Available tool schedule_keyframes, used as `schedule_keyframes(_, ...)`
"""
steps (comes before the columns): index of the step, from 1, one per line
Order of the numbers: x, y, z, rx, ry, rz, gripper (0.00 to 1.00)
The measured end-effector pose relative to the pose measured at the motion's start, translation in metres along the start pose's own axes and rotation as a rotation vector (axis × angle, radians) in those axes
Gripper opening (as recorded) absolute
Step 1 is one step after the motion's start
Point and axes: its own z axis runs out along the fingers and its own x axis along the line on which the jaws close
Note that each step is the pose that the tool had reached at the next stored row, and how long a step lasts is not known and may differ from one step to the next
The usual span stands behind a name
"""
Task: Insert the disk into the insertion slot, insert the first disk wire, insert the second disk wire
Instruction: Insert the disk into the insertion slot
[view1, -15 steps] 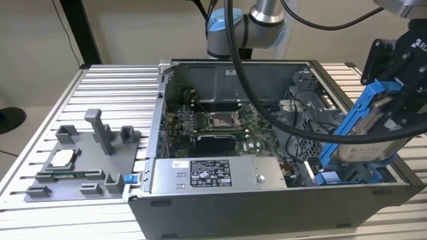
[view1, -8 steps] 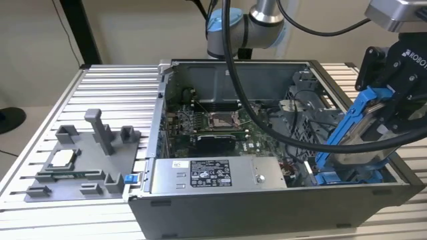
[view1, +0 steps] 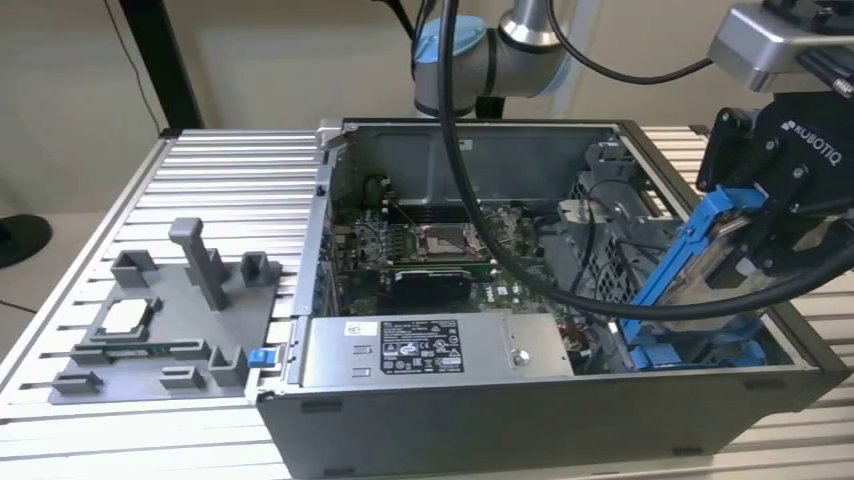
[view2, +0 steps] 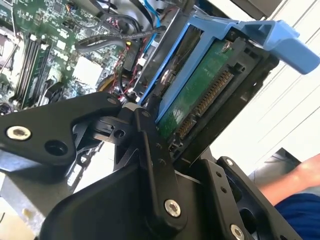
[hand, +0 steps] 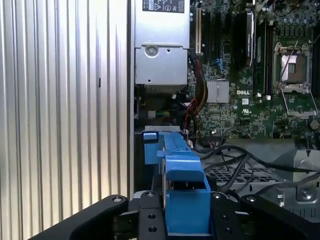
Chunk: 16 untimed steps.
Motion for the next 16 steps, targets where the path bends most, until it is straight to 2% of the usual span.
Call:
schedule_keyframes(4,-0.0014,-0.0002,0.0059,0.0000,-0.0027,0.000,0.00)
schedule_keyframes(16,-0.0025,-0.0010,0.0066,0.0035,-0.0095,-0.001,0.00)
